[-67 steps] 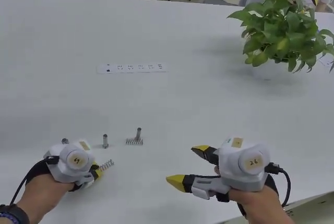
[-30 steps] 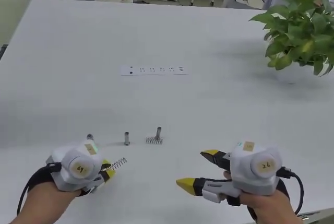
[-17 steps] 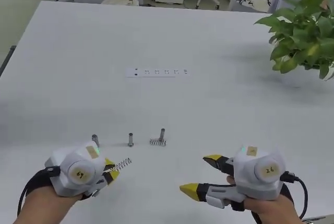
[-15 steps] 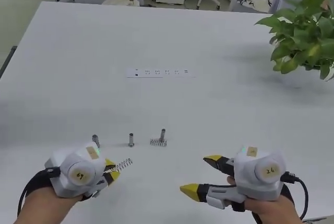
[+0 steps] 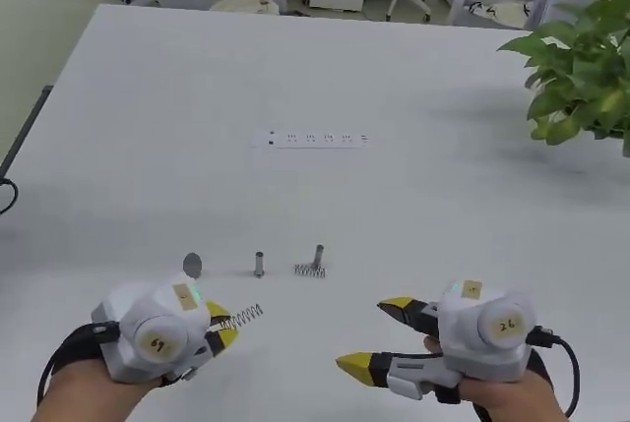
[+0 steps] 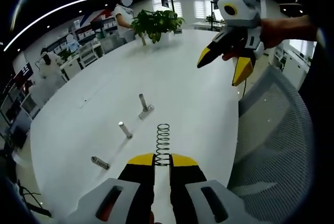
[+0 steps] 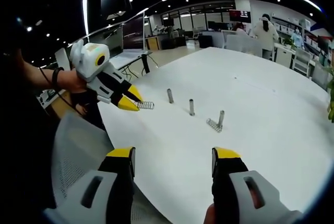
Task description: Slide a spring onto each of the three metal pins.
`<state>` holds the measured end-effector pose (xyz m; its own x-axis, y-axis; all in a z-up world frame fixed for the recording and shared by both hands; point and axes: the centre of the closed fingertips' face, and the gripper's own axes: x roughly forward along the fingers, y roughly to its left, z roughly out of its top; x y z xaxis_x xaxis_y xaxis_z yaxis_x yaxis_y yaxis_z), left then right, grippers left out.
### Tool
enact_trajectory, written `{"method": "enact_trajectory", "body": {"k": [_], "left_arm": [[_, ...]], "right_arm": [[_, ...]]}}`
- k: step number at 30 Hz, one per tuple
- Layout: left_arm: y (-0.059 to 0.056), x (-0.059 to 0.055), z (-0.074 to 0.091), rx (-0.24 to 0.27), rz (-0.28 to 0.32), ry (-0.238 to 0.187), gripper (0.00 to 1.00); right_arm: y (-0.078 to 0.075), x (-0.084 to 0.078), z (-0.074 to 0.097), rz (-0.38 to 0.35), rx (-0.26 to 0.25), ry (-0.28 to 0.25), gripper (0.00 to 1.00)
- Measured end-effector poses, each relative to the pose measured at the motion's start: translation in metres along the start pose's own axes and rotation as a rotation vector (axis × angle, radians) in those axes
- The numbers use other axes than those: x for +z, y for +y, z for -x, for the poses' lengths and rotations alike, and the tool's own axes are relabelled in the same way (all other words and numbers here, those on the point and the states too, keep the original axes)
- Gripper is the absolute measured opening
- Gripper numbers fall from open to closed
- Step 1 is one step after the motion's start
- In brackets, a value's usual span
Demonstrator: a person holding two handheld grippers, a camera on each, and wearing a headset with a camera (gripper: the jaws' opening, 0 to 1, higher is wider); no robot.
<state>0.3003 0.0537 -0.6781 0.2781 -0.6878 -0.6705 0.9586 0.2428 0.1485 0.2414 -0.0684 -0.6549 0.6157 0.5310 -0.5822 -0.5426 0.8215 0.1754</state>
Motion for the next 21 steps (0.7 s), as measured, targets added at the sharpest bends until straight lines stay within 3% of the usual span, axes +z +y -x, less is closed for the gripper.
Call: {"method": "enact_trajectory", "body": {"k": [17, 21], "left_arm": [[-0.017, 0.035, 0.0, -0.013, -0.056, -0.05, 0.02], [-0.018, 0.037, -0.002, -0.011, -0.077, -0.046, 0.02]], "right_arm": [[0.008, 0.017, -0.021, 0.026, 0.083, -0.009, 0.53], [0.013, 0.021, -0.024, 0.043, 0.113, -0.018, 0.5]]}}
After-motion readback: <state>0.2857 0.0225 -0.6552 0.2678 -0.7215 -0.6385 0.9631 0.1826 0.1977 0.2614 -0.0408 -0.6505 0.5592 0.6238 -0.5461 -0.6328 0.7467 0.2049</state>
